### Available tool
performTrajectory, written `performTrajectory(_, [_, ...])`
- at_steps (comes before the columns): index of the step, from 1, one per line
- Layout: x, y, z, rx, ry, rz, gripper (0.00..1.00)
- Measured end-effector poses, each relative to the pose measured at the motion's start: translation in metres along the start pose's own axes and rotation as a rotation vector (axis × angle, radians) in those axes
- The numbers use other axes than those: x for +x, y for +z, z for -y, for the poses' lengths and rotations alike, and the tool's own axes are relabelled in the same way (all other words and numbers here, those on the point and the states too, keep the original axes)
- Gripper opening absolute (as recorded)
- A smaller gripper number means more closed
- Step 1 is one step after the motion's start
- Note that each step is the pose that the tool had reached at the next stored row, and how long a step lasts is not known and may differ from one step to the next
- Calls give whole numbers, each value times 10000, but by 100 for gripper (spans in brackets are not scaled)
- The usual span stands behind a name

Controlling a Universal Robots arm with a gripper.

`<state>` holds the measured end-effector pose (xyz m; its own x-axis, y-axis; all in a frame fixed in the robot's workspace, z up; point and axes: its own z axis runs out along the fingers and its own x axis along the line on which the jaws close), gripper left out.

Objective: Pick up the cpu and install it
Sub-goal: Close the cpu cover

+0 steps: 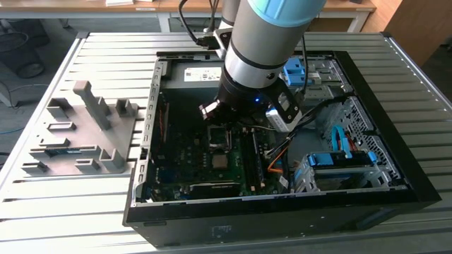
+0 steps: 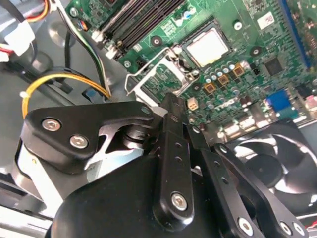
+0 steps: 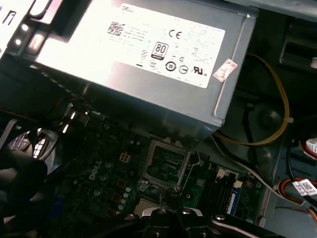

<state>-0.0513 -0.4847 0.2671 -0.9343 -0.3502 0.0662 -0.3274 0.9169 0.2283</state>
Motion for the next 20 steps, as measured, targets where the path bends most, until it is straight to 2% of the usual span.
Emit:
performTrajectory(4, [0,1,0,31,-628,-142,10])
performTrajectory(8, [0,1,0,49,-1085,-245,10])
performTrajectory(20, [0,1,0,91,-2026,-457,10])
